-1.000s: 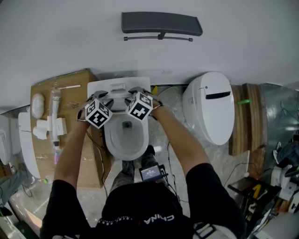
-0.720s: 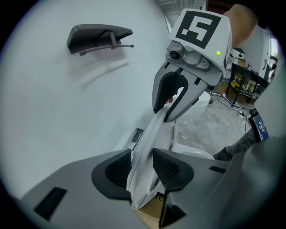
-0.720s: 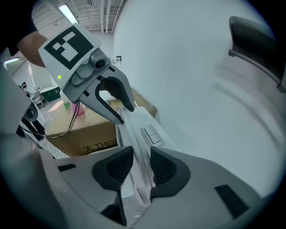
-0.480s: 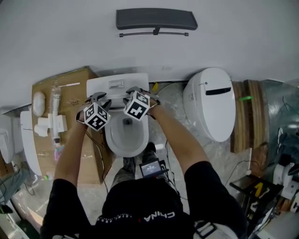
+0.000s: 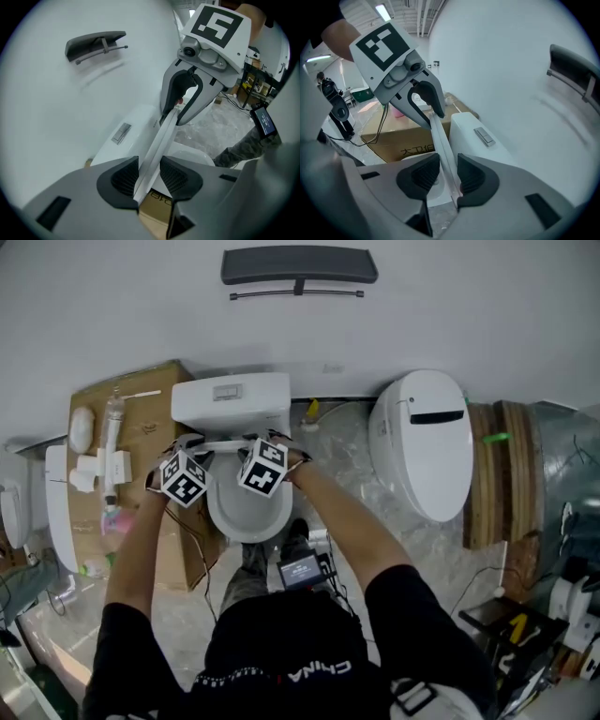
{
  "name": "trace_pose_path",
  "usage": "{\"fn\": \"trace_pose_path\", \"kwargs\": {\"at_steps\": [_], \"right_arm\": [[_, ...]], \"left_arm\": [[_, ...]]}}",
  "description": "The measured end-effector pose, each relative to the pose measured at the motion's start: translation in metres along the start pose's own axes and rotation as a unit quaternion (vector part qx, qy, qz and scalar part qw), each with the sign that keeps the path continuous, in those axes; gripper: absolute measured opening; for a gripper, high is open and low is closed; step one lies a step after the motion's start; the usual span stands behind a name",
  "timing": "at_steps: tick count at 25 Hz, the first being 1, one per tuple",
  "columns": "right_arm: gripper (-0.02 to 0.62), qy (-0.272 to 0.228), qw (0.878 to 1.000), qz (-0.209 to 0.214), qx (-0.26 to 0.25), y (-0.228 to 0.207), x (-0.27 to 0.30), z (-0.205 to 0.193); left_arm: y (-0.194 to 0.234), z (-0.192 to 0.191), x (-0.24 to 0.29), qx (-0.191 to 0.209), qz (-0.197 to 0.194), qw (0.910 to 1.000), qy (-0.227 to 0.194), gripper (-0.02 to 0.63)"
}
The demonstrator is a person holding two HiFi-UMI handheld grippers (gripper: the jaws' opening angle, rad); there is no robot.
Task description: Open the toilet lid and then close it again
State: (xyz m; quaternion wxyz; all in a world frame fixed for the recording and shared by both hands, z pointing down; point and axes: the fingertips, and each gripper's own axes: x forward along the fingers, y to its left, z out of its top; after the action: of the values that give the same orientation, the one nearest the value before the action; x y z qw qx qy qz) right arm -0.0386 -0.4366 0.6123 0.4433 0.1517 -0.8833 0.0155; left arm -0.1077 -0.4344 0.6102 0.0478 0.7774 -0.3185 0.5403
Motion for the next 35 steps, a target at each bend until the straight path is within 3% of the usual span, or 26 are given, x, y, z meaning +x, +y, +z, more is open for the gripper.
{"fn": "trace_pose_path", "kwargs": {"at_steps": [7,11,19,22,30,35], "right_arm": [[0.126,0.001,1.000,0.006,-0.018,0.053,-0.008,-0.020],[0.127,0.006,1.000,-0.015,-0.016,0.089,-0.009,-0.036],[0.137,0.040,0.997,-0.058,-0.019,0.147,0.001,-0.070],[0.140,0.047,0.995,-0.086,-0.011,0.163,0.005,-0.079],[0.149,0.095,0.990,-0.093,-0.035,0.220,0.027,-0.122],[0.153,0.091,0.989,-0.104,-0.060,0.249,0.037,-0.149]], "left_arm": [[-0.051,-0.026,-0.011,0.006,0.009,0.9994,0.034,0.144],[-0.088,-0.046,-0.015,0.024,-0.007,0.9986,0.046,0.146],[-0.144,-0.076,-0.015,0.039,-0.022,0.9985,0.030,0.160],[-0.158,-0.085,-0.013,0.063,-0.005,0.9979,0.012,0.160],[-0.221,-0.128,0.010,0.086,0.002,0.9963,0.008,0.163],[-0.256,-0.148,0.025,0.087,0.024,0.9959,0.011,0.170]]}}
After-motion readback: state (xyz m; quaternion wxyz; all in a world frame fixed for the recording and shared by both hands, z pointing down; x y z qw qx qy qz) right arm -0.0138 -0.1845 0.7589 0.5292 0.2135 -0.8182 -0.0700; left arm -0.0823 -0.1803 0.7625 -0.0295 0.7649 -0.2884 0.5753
